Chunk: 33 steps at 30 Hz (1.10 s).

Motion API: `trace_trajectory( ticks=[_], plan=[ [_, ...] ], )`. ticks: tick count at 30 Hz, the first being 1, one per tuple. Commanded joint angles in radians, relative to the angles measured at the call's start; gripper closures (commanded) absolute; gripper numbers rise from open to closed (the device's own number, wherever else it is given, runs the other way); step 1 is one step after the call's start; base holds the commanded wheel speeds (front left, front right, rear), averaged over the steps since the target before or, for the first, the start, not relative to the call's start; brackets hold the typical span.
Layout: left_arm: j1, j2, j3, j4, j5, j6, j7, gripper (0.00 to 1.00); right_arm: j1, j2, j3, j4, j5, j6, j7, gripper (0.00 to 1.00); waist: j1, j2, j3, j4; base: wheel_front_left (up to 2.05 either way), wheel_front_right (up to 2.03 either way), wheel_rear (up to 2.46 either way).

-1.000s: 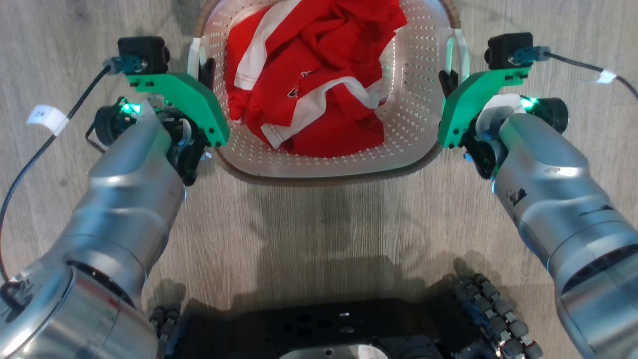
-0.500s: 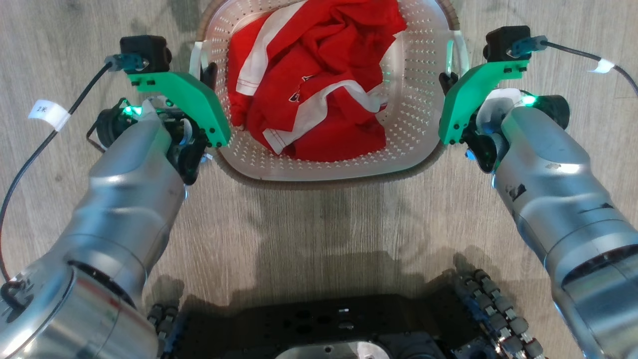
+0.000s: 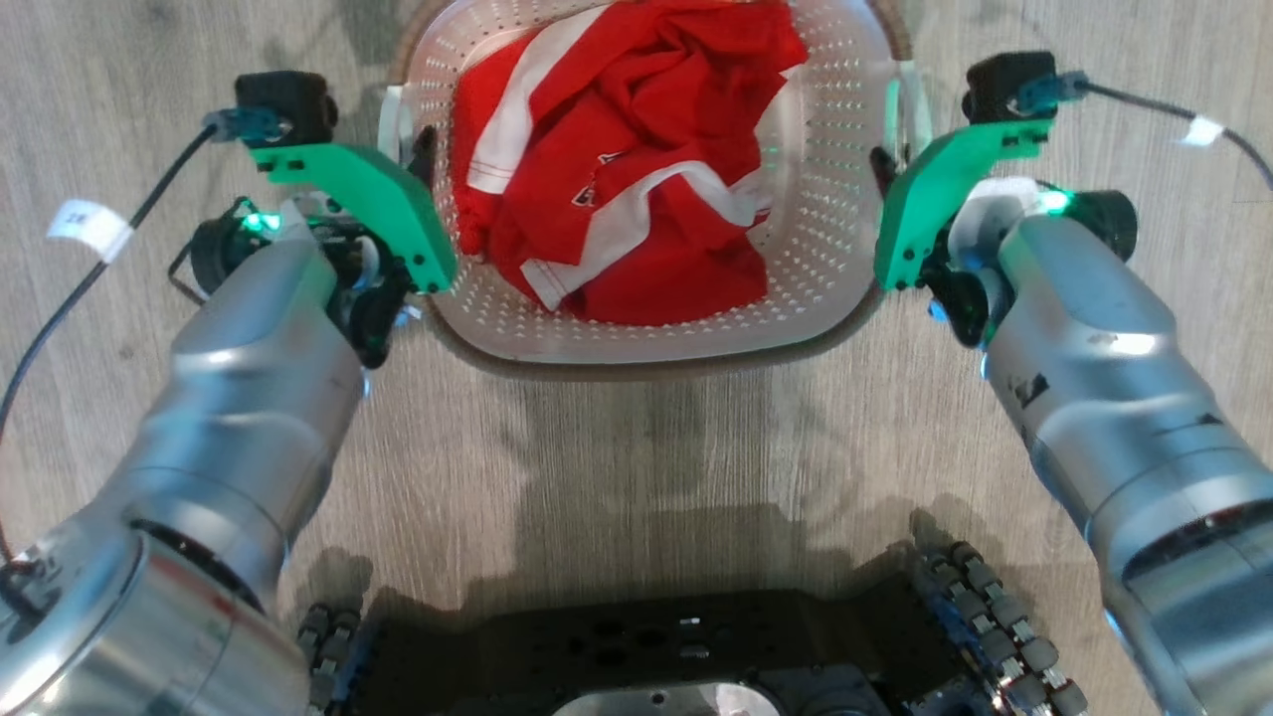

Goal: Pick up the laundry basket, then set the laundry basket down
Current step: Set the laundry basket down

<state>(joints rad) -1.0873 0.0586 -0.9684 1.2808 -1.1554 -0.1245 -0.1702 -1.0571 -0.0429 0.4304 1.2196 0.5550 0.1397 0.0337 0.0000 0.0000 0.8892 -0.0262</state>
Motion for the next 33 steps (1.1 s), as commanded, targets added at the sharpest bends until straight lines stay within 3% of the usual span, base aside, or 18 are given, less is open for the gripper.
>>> trace_trajectory(
  ticks=[1, 13, 21, 30, 33],
  plan=[
    [-0.007, 0.037, 0.013, 0.001, -0.008, -0.006, -0.016, 0.00, 0.073, -0.008, 0.021, -0.008, 0.014, -0.009, -0.002, 0.00, 0.0000, 0.0000, -0.001, -0.002, 0.00, 0.00, 0.00],
    [0.042, 0.055, 0.016, 0.006, -0.028, -0.006, -0.041, 0.00, 0.095, -0.007, 0.110, -0.015, 0.100, -0.009, -0.075, 0.00, 0.0000, 0.0000, -0.081, -0.015, 0.00, 0.00, 0.00],
    [0.086, 0.070, 0.014, 0.008, -0.002, 0.007, -0.086, 0.00, 0.123, -0.007, 0.133, -0.004, 0.127, -0.009, -0.207, 0.00, 0.0000, 0.0000, -0.193, -0.020, 0.00, 0.00, 0.00],
    [0.138, 0.135, 0.151, -0.171, 0.132, 0.088, -0.091, 0.00, 0.168, -0.009, 0.109, 0.000, 0.111, -0.009, -0.293, 0.00, 0.0000, 0.0000, -0.324, -0.018, 0.00, 0.00, 0.00],
    [0.204, 0.159, 0.246, -0.288, 0.227, 0.135, -0.091, 0.00, 0.191, -0.033, 0.059, -0.072, 0.078, -0.009, -0.295, 0.00, 0.0000, 0.0000, -0.370, -0.019, 0.00, 0.00, 0.00]
  ],
)
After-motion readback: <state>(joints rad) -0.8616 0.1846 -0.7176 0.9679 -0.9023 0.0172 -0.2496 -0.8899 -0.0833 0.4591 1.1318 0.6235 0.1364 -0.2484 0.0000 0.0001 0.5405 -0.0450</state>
